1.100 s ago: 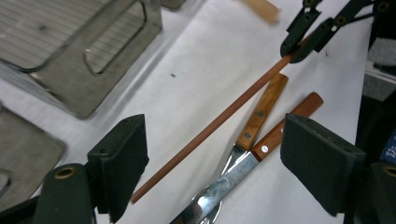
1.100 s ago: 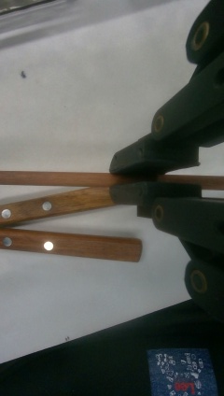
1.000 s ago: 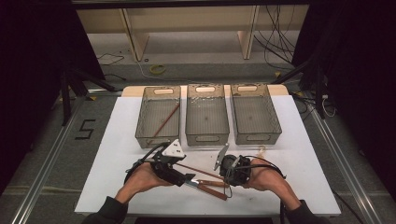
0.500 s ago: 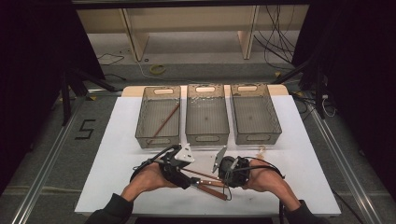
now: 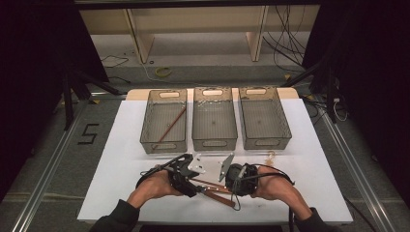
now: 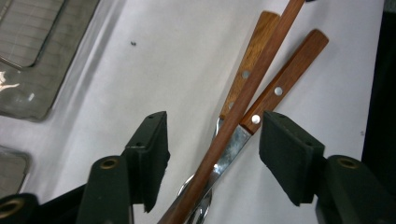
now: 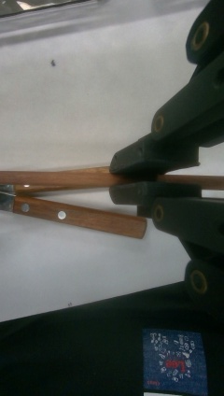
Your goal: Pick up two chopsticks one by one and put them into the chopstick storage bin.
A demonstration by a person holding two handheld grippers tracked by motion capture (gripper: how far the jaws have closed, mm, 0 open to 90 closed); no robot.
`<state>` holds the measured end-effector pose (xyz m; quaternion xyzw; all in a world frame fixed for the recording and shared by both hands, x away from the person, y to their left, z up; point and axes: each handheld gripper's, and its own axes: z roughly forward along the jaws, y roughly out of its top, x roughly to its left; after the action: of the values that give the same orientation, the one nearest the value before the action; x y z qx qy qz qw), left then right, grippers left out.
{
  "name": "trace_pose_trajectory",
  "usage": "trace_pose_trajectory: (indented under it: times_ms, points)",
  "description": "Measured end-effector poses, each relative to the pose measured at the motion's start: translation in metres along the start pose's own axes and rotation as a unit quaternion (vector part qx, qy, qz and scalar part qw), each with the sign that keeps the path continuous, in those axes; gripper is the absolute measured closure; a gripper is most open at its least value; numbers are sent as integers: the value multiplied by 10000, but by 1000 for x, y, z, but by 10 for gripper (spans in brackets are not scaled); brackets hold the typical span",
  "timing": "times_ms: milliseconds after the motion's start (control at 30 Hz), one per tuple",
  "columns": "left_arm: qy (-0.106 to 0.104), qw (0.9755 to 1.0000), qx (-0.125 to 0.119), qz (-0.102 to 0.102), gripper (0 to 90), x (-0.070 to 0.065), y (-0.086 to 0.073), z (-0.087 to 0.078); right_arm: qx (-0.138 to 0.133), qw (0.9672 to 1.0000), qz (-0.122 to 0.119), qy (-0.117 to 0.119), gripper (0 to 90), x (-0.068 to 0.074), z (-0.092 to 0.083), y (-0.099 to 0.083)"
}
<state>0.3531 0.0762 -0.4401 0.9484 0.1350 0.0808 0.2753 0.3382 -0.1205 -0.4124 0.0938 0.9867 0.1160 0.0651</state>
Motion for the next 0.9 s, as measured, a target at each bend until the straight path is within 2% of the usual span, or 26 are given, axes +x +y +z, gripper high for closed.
trace_pose_trajectory:
  times_ms: [367,600,633,833,867,900]
  points:
    - [-172,9995,148,221,594,-3,0,1,-29,9998,-201,8,843,4,-2,2]
    - [-340,9987,261,271,701,-5,-1,4,5,9995,-314,37,842,6,0,3]
    - [-379,9986,265,254,720,-5,-1,4,36,9996,-290,51,842,7,0,4]
    - [-603,9969,384,330,773,-8,-3,7,28,9985,-550,63,838,8,3,5]
    - [-689,9962,397,348,780,-8,-3,7,64,9987,-491,71,835,9,2,5]
    - [-768,9955,400,372,789,-8,-4,8,51,9984,-556,60,831,8,3,4]
